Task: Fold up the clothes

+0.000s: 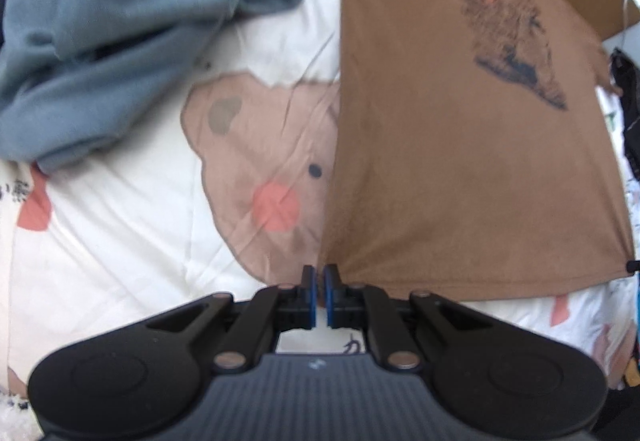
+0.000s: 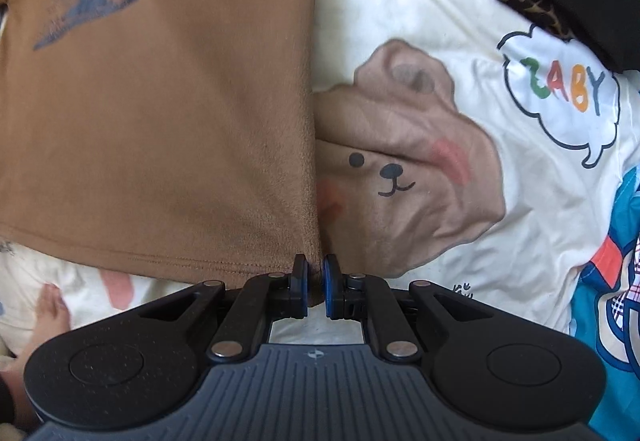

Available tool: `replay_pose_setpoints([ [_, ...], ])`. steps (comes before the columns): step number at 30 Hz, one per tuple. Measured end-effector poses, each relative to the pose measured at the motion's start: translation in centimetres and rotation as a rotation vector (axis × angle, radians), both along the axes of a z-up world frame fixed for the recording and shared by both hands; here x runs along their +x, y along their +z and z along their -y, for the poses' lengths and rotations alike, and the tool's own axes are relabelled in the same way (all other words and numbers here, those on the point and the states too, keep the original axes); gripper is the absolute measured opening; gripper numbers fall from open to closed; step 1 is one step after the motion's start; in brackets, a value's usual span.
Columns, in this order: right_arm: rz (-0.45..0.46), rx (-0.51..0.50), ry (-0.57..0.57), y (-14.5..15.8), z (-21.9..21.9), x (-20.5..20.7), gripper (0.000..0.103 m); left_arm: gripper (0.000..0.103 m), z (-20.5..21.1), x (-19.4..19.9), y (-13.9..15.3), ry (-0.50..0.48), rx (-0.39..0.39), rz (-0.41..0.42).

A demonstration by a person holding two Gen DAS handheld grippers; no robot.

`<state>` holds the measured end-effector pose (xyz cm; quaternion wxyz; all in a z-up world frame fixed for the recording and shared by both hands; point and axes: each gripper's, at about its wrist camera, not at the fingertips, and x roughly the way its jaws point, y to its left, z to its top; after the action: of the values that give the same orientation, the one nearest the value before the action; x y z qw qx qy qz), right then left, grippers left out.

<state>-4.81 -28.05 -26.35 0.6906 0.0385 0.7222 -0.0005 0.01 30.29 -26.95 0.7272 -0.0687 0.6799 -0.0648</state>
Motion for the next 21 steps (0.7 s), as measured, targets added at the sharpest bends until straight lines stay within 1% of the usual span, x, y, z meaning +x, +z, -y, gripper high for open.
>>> replay_pose_setpoints([
  [4,-0.003,-0.023,-0.003,-1.5,-0.2,0.1,0.006,0.004,0.1,0.0,-2.2,0.018,0.026,-0.031],
  [9,0.003,-0.031,-0.048,-3.2,-0.1,-0.3,0.007,0.005,0.4,0.0,-3.1,0.006,0.053,-0.047],
  [11,-0.012,-0.042,-0.070,-3.6,0.1,-0.5,0.009,0.006,0.4,0.0,-3.2,0.007,0.064,-0.064],
  [13,-0.038,-0.065,-0.078,-3.6,0.3,-0.7,0.009,0.006,0.4,-0.2,-2.7,-0.011,0.077,-0.063],
  [15,-0.044,-0.071,-0.074,-3.0,0.6,-0.7,0.010,0.006,0.4,-0.4,-1.5,-0.023,0.094,-0.037],
  [16,-0.031,-0.072,-0.083,-2.4,0.8,-0.6,0.012,0.007,0.2,-0.4,-0.8,-0.017,0.095,-0.023],
  [20,0.027,-0.067,-0.105,-0.1,1.4,0.1,0.015,0.007,-0.1,0.1,2.0,-0.010,0.100,0.055],
  [21,0.047,-0.068,-0.097,0.5,1.3,0.3,0.024,0.008,0.1,0.3,2.6,-0.012,0.101,0.077],
])
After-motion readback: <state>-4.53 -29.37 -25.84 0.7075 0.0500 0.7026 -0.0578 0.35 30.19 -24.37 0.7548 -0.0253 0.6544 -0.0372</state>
